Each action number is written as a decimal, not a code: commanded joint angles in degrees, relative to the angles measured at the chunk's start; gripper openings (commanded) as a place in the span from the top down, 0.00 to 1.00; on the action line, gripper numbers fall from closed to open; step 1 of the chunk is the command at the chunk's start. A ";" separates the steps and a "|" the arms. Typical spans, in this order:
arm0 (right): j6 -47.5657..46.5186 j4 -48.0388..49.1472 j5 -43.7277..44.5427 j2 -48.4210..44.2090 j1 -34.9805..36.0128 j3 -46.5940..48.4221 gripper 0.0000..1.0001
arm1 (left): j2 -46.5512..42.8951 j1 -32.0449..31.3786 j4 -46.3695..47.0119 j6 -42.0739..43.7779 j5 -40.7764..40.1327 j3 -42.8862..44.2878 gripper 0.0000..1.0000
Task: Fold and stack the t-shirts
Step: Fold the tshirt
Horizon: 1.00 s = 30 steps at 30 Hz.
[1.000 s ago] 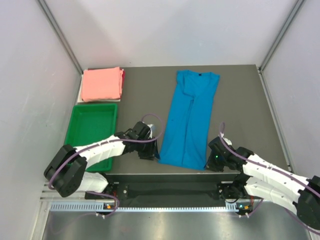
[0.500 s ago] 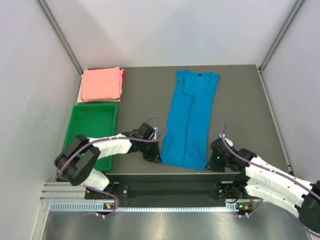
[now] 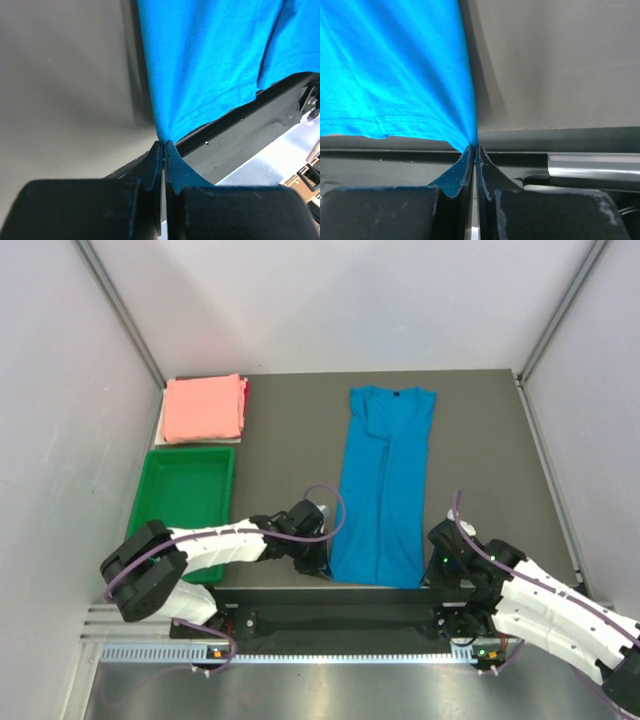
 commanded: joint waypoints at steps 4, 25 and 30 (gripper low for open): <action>-2.10 -0.53 0.05 0.76 1.23 2.42 1.00 | 0.70 -1.62 -2.13 -1.33 -2.55 1.58 1.00; -25.73 12.04 3.41 29.75 -14.99 24.46 1.00 | 22.73 14.54 -13.55 10.44 0.95 34.42 1.00; -36.45 13.80 2.51 38.46 -21.79 32.64 1.00 | 32.94 18.58 -18.21 14.05 4.91 48.58 1.00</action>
